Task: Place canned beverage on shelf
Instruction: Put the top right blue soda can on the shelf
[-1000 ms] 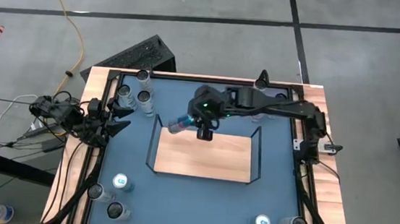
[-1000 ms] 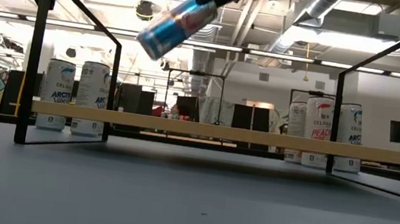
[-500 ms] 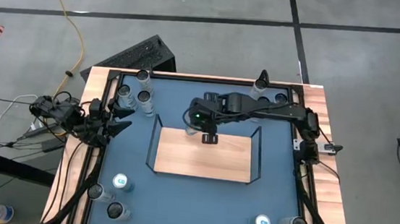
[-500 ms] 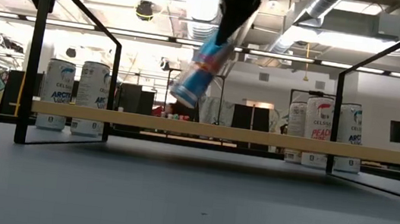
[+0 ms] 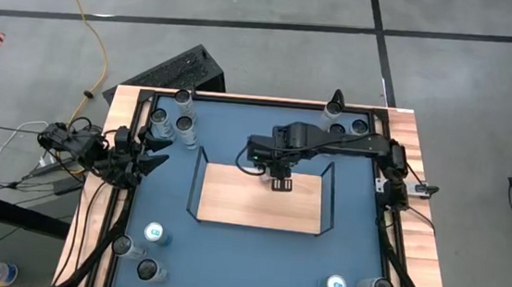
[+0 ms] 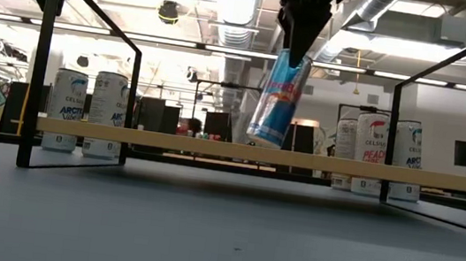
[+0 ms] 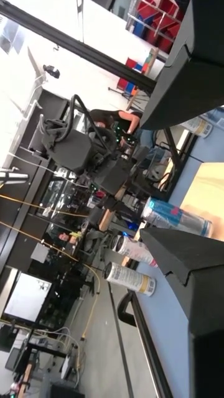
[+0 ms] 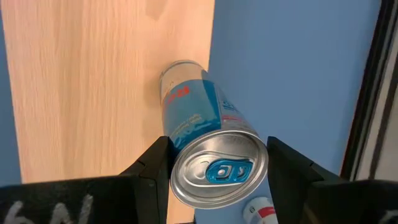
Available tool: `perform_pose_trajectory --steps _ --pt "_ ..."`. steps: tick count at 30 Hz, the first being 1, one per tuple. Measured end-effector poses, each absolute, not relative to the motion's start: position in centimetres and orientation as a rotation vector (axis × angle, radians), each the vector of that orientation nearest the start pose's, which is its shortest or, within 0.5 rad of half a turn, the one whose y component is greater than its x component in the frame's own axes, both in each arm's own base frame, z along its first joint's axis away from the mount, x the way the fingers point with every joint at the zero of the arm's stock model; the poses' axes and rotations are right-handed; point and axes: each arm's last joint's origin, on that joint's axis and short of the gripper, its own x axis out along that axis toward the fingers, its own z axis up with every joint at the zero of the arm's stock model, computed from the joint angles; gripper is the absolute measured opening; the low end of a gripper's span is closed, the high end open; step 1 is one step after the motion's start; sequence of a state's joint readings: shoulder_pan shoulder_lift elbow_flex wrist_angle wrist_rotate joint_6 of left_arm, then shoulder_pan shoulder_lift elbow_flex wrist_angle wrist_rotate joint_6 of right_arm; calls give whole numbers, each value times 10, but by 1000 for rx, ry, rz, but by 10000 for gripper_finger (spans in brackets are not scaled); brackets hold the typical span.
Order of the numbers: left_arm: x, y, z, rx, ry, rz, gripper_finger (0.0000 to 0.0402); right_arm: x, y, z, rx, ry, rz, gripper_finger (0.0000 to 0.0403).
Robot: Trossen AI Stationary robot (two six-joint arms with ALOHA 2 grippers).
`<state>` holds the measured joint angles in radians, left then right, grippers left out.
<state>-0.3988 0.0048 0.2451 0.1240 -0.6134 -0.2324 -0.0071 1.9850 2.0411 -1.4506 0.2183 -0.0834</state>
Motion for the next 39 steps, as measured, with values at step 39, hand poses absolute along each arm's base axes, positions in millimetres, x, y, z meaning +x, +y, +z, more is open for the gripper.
perform_pose_trajectory --steps 39 --pt "67 -10 254 -401 -341 175 256 376 -8 323 -201 1480 -96 264"
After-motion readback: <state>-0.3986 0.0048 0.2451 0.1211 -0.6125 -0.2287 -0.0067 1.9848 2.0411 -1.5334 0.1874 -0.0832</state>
